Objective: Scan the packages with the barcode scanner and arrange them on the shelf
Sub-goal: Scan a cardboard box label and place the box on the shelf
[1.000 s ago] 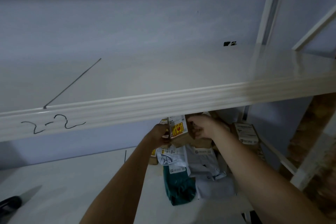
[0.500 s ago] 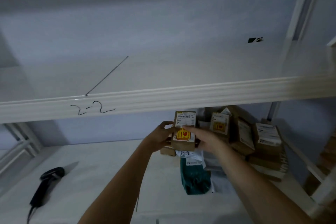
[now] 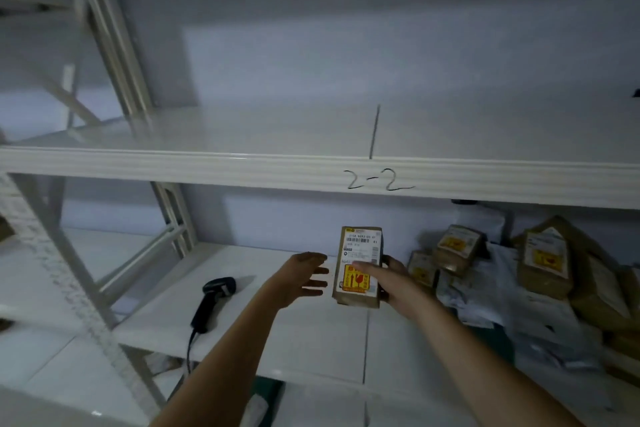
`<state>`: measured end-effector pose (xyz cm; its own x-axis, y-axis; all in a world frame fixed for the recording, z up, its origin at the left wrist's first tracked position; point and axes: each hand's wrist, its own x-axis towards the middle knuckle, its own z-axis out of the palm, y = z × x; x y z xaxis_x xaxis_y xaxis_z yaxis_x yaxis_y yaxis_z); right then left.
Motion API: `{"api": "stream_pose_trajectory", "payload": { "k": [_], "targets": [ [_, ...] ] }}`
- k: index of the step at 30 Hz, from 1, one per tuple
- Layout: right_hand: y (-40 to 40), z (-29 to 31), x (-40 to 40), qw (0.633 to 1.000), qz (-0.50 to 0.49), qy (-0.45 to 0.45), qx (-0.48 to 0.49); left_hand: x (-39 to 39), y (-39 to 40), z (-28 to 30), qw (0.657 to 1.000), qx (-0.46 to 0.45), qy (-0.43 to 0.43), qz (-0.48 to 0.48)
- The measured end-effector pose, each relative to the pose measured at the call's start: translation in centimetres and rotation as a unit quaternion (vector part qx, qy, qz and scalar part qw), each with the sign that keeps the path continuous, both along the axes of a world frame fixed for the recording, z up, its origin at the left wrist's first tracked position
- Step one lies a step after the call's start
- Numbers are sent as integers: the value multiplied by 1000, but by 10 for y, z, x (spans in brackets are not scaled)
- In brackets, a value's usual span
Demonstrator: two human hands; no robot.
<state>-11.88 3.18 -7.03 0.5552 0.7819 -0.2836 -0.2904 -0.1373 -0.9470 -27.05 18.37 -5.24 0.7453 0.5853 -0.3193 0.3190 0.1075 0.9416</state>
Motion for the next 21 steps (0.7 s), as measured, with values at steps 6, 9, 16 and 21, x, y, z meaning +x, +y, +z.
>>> {"api": "stream_pose_trajectory", "payload": {
  "k": [6, 9, 16, 21],
  "targets": [
    [81, -21, -93, 1000, -14, -17, -13, -122, 72, -30, 992, -47, 16, 117],
    [114, -30, -126, 999, -25, -14, -30, -165, 100, -45, 983, -68, 31, 166],
    [186, -44, -159, 998, -21, -30, -57, -206, 164, -69, 964, -79, 35, 250],
    [245, -69, -154, 997, -24, -26, -62, -201, 213, -96, 956, -31, 124, 263]
  ]
}}
